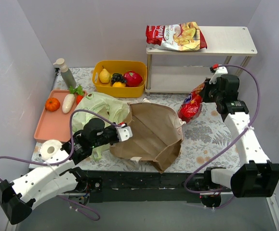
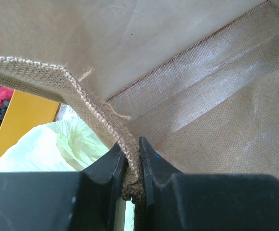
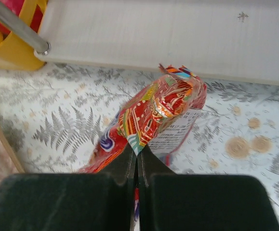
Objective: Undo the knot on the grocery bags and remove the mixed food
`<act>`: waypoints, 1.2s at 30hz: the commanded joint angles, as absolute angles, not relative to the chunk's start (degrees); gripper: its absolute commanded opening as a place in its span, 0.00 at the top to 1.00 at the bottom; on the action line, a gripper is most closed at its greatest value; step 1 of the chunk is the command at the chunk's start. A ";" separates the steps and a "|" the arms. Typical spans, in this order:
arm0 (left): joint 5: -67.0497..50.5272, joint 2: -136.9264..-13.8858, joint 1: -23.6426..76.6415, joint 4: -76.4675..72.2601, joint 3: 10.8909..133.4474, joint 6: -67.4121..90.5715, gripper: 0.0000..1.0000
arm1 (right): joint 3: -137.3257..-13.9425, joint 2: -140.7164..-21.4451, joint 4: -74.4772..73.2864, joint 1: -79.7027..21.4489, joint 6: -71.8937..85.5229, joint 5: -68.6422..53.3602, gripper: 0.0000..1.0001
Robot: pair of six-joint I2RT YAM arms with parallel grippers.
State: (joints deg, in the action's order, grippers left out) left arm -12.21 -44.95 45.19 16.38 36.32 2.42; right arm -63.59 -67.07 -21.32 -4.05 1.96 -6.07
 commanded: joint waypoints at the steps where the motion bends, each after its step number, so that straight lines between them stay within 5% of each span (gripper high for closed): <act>1: -11.95 -45.88 45.44 20.13 38.50 2.90 1.00 | -63.20 -70.47 9.20 -3.08 15.01 -13.00 0.99; 6: -11.52 -48.34 45.44 20.65 40.25 2.99 1.00 | -68.70 -77.68 31.59 -1.24 24.95 -10.64 0.99; 13: -11.51 -49.66 45.44 22.41 41.31 3.69 1.00 | -65.96 -83.67 27.99 11.86 36.21 -11.08 0.99; 15: -11.60 -50.36 45.44 22.50 41.75 3.52 1.00 | -59.54 -83.85 25.76 12.92 35.43 -10.81 0.71; 17: -11.16 -50.97 45.35 22.41 42.53 3.52 1.00 | -50.39 -85.33 26.36 13.09 35.77 -13.86 0.23; 20: -11.16 -52.29 45.44 22.59 43.41 3.25 1.00 | -41.78 -87.62 33.02 13.01 36.47 -17.74 0.03; 31: -11.51 -53.70 45.44 24.52 44.73 3.52 1.00 | -46.92 -92.11 33.49 15.12 36.83 -21.18 0.03; 34: -10.38 -53.61 45.44 24.87 45.61 3.69 1.00 | -54.47 -91.23 25.19 15.29 31.74 -29.94 0.31; 36: -9.85 -53.44 45.44 25.22 45.97 3.52 1.00 | -57.20 -88.18 18.75 14.94 28.15 -32.26 0.36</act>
